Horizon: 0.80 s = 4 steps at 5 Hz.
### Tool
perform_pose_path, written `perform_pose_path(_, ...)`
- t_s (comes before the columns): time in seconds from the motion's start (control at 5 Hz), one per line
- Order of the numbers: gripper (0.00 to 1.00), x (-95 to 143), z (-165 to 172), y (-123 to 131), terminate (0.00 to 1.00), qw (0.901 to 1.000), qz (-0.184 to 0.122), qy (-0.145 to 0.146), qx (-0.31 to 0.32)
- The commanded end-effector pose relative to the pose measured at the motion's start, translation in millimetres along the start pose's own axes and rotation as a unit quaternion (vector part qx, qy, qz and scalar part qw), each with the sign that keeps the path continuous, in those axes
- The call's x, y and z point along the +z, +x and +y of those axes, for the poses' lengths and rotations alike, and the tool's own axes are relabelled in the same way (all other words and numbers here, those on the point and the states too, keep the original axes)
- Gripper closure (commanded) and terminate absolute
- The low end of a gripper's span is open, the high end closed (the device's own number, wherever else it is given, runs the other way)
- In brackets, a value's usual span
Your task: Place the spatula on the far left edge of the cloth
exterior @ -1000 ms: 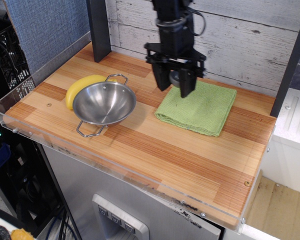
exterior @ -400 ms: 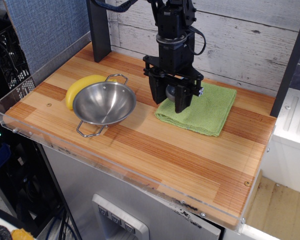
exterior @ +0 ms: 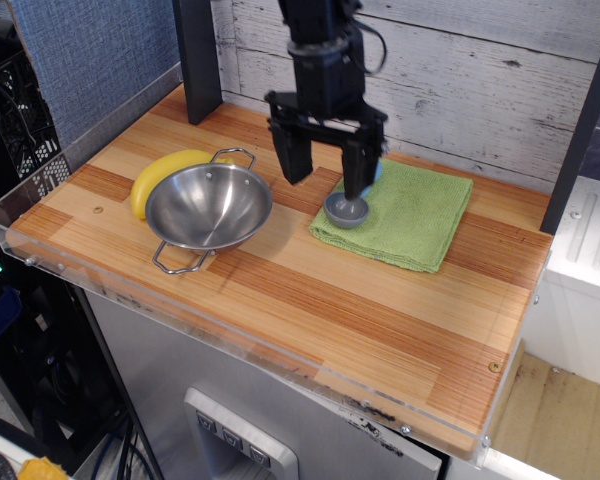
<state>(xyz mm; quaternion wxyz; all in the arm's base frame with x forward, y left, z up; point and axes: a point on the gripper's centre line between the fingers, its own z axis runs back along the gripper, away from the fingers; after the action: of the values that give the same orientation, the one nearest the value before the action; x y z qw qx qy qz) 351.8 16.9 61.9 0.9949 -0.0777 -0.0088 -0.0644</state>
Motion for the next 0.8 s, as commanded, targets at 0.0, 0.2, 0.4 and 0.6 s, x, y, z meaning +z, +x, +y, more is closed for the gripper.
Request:
perform_pose_path(0.0, 0.0, 130, 38, -11, 0.0, 0.9925, -0.116, 0.013, 0.035)
perform_pose_path(0.2, 0.0, 178, 26, -19, 0.0, 0.9947, -0.099, 0.026, -0.003)
perform_pose_path(0.4, 0.0, 171, 13, -26, 0.0, 0.9962, -0.07, 0.037, -0.036)
perform_pose_path(0.6, 0.0, 152, 8, -31, 0.0, 0.996, -0.038, 0.061, -0.052)
